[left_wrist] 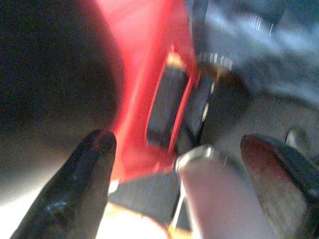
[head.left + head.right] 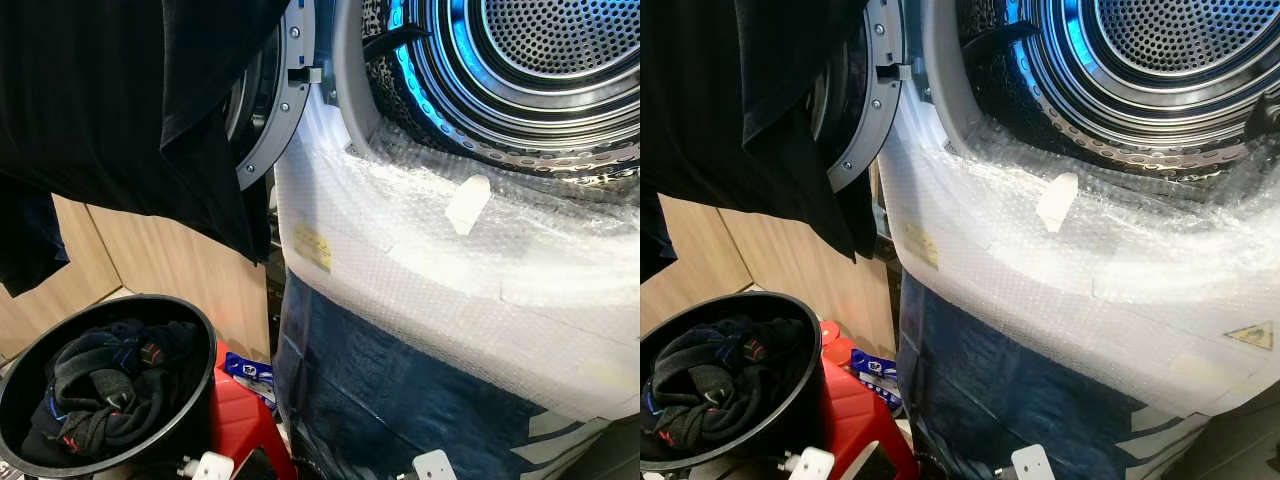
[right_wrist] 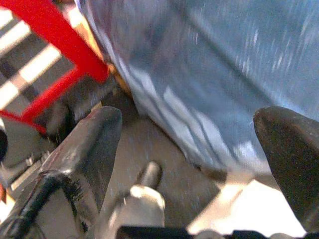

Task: Clothes washing

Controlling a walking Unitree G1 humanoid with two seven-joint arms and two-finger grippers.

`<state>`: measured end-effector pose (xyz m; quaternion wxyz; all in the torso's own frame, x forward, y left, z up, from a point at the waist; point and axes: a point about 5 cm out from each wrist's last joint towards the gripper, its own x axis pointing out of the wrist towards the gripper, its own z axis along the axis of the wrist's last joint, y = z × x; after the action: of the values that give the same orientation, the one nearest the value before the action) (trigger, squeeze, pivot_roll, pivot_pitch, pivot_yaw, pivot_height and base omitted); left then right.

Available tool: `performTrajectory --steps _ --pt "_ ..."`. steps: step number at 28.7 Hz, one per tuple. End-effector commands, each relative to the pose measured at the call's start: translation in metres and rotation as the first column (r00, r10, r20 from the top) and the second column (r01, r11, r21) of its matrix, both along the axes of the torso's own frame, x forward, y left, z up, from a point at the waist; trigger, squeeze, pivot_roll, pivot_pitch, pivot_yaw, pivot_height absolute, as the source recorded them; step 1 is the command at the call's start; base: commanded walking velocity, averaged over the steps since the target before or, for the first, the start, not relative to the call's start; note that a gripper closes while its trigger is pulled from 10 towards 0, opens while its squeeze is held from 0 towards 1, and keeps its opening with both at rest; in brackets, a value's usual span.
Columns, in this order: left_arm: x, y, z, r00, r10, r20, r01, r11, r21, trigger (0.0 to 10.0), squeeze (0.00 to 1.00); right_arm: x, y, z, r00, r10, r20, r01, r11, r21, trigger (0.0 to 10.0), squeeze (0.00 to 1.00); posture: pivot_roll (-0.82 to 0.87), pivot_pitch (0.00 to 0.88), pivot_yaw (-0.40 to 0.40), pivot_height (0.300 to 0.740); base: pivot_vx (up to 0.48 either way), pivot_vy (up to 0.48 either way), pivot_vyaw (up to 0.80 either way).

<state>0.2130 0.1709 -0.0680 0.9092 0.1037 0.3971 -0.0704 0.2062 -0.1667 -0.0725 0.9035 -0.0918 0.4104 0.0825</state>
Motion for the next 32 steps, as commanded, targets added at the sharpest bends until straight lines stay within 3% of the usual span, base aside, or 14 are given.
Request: performTrajectory --steps 1,6,8,9,10,14,15,16,18,20,21,22,24,32 --pt "0.010 0.000 0.007 0.999 -0.028 0.044 0.029 1.000 -0.004 10.0 0.00 0.008 0.002 0.005 0.999 -0.007 0.042 0.006 1.000 0.027 10.0 0.00 0.06 0.000 -0.024 0.740 0.000 0.000 0.00" --pt "0.020 -0.007 0.014 0.987 -0.129 0.094 0.128 0.992 0.018 10.0 0.00 0.016 -0.001 0.011 0.997 -0.001 0.080 -0.003 0.999 0.040 10.0 0.00 0.07 0.000 -0.030 0.740 0.000 0.000 0.00" --pt "0.023 -0.011 0.016 0.986 -0.130 0.100 0.132 0.991 -0.014 10.0 0.00 0.019 -0.001 0.013 0.995 -0.011 0.096 0.006 0.999 0.050 10.0 0.00 0.07 0.000 -0.032 0.740 0.000 0.000 0.00" --pt "0.024 -0.013 0.016 0.985 -0.137 0.103 0.139 0.990 -0.018 10.0 0.00 0.020 -0.001 0.014 0.995 -0.010 0.100 0.005 0.998 0.055 10.0 0.18 0.07 0.000 -0.033 0.740 0.000 0.000 0.00" --pt "0.025 -0.016 0.017 0.982 -0.156 0.107 0.159 0.987 -0.021 10.0 0.00 0.020 -0.001 0.014 0.994 -0.011 0.105 0.004 0.998 0.067 10.0 1.00 0.07 0.000 -0.033 0.740 0.000 0.000 0.00" --pt "0.028 -0.029 0.020 0.969 -0.212 0.125 0.219 0.975 -0.043 10.0 0.05 0.022 -0.002 0.016 0.993 0.001 0.121 -0.007 0.999 0.048 10.0 1.00 0.06 0.000 -0.030 0.740 0.000 0.000 0.00" --pt "0.029 -0.037 0.021 0.958 -0.252 0.134 0.259 0.965 -0.037 10.0 1.00 0.022 -0.003 0.016 0.992 -0.005 0.125 -0.001 0.999 0.050 10.0 0.72 0.05 0.000 -0.026 0.740 0.000 0.000 0.00" --pt "0.028 -0.049 0.022 0.934 -0.331 0.138 0.341 0.938 -0.056 10.0 1.00 0.023 -0.004 0.017 0.991 -0.010 0.132 0.003 0.999 0.052 10.0 0.00 0.05 0.000 -0.028 0.740 0.000 0.000 0.00" --pt "0.027 -0.054 0.022 0.922 -0.363 0.138 0.374 0.925 -0.066 10.0 1.00 0.024 -0.005 0.018 0.991 -0.011 0.136 0.004 0.999 0.051 10.0 0.00 0.05 0.000 -0.028 0.740 0.000 0.000 0.00" --pt "0.029 -0.065 0.025 0.879 -0.450 0.159 0.460 0.888 -0.026 10.0 1.00 0.026 -0.005 0.020 0.988 -0.009 0.155 0.000 0.998 0.058 10.0 0.00 0.04 0.000 -0.024 0.740 0.000 0.000 0.00" --pt "0.031 -0.073 0.029 0.838 -0.514 0.182 0.523 0.852 0.001 10.0 0.64 0.030 -0.002 0.024 0.983 0.008 0.181 -0.022 0.997 0.075 10.0 0.00 0.04 0.000 -0.023 0.740 0.000 0.000 0.00" --pt "0.032 -0.077 0.031 0.809 -0.555 0.193 0.565 0.825 0.007 10.0 0.00 0.034 0.001 0.027 0.978 0.035 0.207 -0.055 0.994 0.091 10.0 0.00 0.04 0.000 -0.022 0.740 0.000 0.000 0.00" --pt "0.034 -0.080 0.035 0.763 -0.609 0.217 0.622 0.783 0.013 10.0 0.00 0.036 0.006 0.030 0.971 0.074 0.228 -0.105 0.986 0.128 10.0 0.00 0.03 0.000 -0.015 0.740 0.000 0.000 0.00" --pt "0.050 -0.068 0.053 0.728 -0.615 0.303 0.648 0.762 -0.010 10.0 0.00 0.041 0.003 0.039 0.944 0.125 0.305 -0.178 0.972 0.154 10.0 0.00 0.02 0.000 -0.004 0.740 0.000 0.000 0.00"
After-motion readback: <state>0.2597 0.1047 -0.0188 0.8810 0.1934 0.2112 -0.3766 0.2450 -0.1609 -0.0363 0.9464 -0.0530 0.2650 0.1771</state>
